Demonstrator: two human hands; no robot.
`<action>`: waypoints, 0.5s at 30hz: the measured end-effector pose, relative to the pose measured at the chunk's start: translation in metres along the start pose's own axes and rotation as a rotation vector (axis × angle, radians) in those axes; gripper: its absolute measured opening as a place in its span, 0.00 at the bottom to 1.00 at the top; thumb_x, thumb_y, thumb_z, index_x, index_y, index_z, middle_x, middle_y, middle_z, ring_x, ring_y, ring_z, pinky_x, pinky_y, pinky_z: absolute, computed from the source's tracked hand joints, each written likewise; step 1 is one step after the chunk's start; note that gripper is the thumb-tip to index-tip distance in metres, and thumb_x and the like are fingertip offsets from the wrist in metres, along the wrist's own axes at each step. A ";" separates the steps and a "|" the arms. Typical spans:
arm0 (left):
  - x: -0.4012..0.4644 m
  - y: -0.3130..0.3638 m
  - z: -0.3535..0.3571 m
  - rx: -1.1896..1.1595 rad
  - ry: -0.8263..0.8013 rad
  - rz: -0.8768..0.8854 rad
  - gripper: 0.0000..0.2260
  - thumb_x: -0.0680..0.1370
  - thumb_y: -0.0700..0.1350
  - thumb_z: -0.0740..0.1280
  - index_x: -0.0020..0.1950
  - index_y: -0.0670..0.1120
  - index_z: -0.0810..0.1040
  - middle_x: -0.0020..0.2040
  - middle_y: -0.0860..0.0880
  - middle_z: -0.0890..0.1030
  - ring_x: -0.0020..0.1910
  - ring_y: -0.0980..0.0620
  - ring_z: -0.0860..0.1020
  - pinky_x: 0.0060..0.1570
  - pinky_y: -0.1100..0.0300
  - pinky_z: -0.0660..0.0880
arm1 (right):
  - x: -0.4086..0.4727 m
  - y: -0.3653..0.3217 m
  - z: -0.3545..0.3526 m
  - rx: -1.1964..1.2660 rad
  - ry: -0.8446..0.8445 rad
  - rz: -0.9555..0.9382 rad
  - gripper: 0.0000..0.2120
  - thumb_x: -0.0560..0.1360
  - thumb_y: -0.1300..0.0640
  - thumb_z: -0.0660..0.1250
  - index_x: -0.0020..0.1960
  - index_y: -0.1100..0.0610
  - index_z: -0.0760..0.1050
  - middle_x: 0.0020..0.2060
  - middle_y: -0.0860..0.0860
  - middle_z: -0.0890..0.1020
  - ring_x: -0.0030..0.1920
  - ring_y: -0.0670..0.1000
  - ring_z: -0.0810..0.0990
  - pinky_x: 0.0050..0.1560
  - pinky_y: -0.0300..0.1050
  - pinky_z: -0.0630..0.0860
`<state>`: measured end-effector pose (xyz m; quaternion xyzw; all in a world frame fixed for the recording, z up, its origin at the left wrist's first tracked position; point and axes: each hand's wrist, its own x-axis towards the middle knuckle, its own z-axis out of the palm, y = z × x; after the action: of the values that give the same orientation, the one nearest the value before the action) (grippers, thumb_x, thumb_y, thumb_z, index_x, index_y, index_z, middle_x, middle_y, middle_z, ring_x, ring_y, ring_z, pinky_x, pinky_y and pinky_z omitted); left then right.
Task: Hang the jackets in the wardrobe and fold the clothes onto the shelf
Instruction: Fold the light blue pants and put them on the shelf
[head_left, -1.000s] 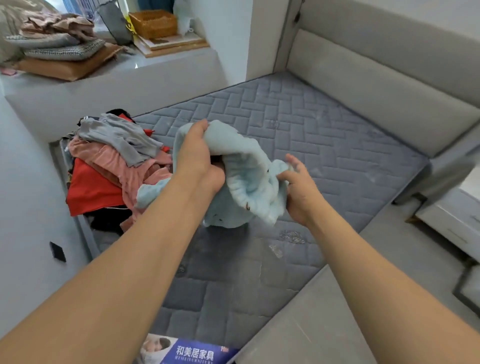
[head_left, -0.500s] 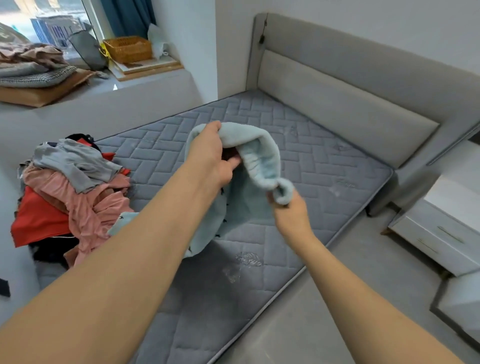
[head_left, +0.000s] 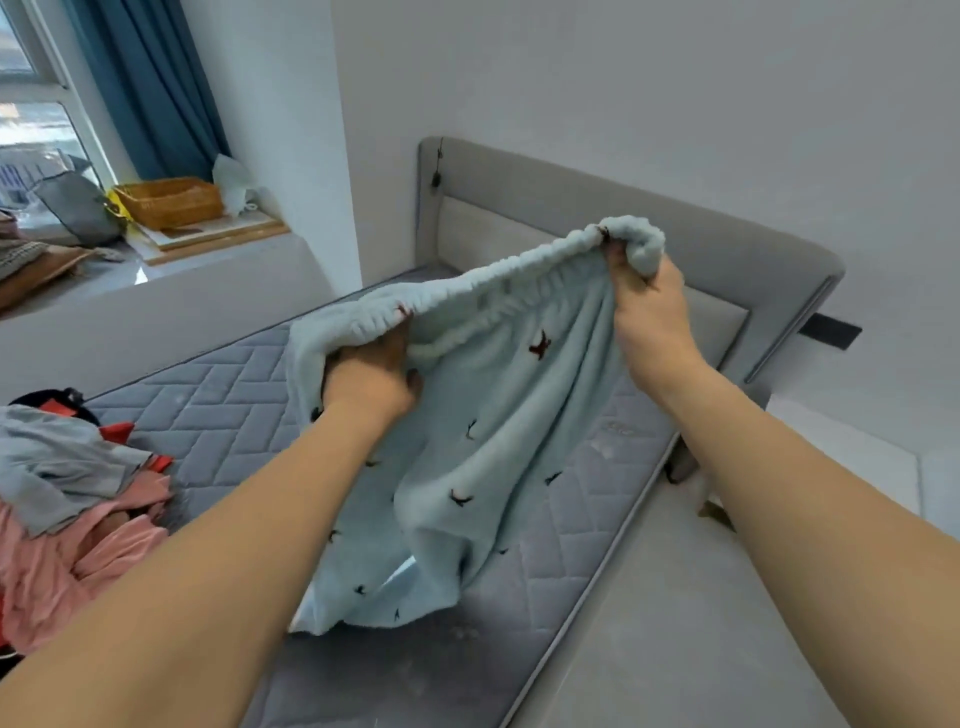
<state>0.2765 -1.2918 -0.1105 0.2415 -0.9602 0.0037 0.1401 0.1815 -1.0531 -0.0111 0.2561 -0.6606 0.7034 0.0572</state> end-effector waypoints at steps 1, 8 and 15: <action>0.014 0.004 -0.011 0.048 -0.027 0.012 0.34 0.77 0.53 0.64 0.79 0.46 0.55 0.77 0.41 0.63 0.73 0.39 0.65 0.71 0.47 0.65 | 0.007 -0.003 -0.005 -0.030 0.050 -0.011 0.14 0.83 0.54 0.60 0.60 0.62 0.76 0.59 0.56 0.82 0.61 0.53 0.80 0.64 0.50 0.75; 0.047 0.029 -0.120 0.185 0.366 0.776 0.07 0.73 0.42 0.71 0.41 0.42 0.74 0.33 0.42 0.80 0.31 0.40 0.79 0.28 0.56 0.66 | 0.056 -0.040 -0.058 -0.199 0.486 0.157 0.12 0.78 0.38 0.61 0.46 0.46 0.74 0.41 0.40 0.78 0.49 0.48 0.79 0.50 0.46 0.74; 0.054 0.014 -0.186 0.280 0.571 0.375 0.14 0.75 0.38 0.63 0.62 0.40 0.73 0.40 0.39 0.81 0.35 0.39 0.78 0.31 0.53 0.65 | 0.047 -0.082 -0.046 -0.303 0.418 -0.182 0.15 0.80 0.46 0.63 0.65 0.48 0.67 0.46 0.40 0.77 0.44 0.37 0.76 0.44 0.34 0.76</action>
<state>0.2740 -1.2910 0.0833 0.0674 -0.9001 0.2282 0.3650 0.1620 -1.0114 0.0839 0.1521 -0.7064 0.6260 0.2932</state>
